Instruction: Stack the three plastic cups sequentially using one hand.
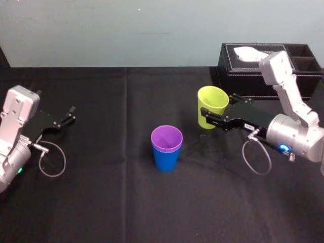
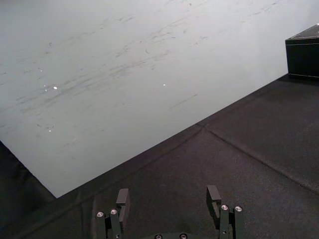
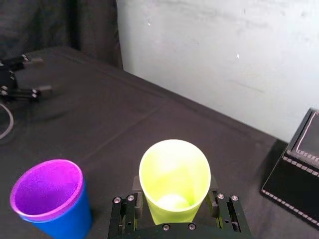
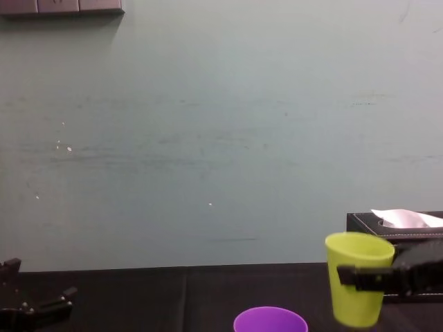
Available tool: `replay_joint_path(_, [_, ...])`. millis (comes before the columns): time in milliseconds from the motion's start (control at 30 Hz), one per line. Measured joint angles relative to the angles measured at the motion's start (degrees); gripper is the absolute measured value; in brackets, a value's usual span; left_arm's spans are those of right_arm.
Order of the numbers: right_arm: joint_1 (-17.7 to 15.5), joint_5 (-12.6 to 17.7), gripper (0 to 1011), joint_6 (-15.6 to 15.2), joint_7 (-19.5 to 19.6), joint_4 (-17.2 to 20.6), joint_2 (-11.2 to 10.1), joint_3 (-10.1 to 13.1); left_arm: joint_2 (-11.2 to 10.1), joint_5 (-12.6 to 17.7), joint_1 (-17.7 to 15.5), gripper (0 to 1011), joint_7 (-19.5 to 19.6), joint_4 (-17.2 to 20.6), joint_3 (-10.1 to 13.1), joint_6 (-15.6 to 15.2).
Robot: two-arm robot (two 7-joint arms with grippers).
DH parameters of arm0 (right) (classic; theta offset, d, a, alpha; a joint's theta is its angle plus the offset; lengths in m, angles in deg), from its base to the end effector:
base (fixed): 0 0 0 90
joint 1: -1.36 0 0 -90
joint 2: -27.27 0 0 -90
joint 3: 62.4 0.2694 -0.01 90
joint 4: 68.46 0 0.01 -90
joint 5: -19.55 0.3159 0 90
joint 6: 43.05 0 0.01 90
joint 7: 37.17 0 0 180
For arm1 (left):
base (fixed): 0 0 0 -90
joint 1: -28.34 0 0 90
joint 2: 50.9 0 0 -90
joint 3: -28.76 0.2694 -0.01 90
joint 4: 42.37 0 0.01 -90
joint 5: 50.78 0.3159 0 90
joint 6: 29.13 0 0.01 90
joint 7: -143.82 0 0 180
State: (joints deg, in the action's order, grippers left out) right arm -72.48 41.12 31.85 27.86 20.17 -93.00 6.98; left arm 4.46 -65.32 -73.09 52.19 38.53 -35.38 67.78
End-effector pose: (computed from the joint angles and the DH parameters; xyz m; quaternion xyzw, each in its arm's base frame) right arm 0.3873 -0.0433 -0.2106 -0.1406 0.0049 -0.4185 0.8972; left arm 0.3614 0.0691 -0.2870 0.1414 -0.1325 0.5800 0.7912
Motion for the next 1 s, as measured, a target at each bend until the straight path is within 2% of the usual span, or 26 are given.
replay_joint_path(300, [-2.0,0.2,732,-2.4,0.4,9.2,-3.4,0.7,0.0,0.0,0.0,1011,0.0,0.0,0.0,0.0])
replay_joint_path(533, [-2.2,1.0,732,-2.9,-0.6,11.8,-4.2,0.1,0.0,0.0,0.0,1011,0.0,0.0,0.0,0.0])
replay_joint_path(1000, [-1.1,1.1,733,-3.1,-1.7,14.4,-4.1,-3.9,0.0,0.0,0.0,1011,0.0,0.0,0.0,0.0])
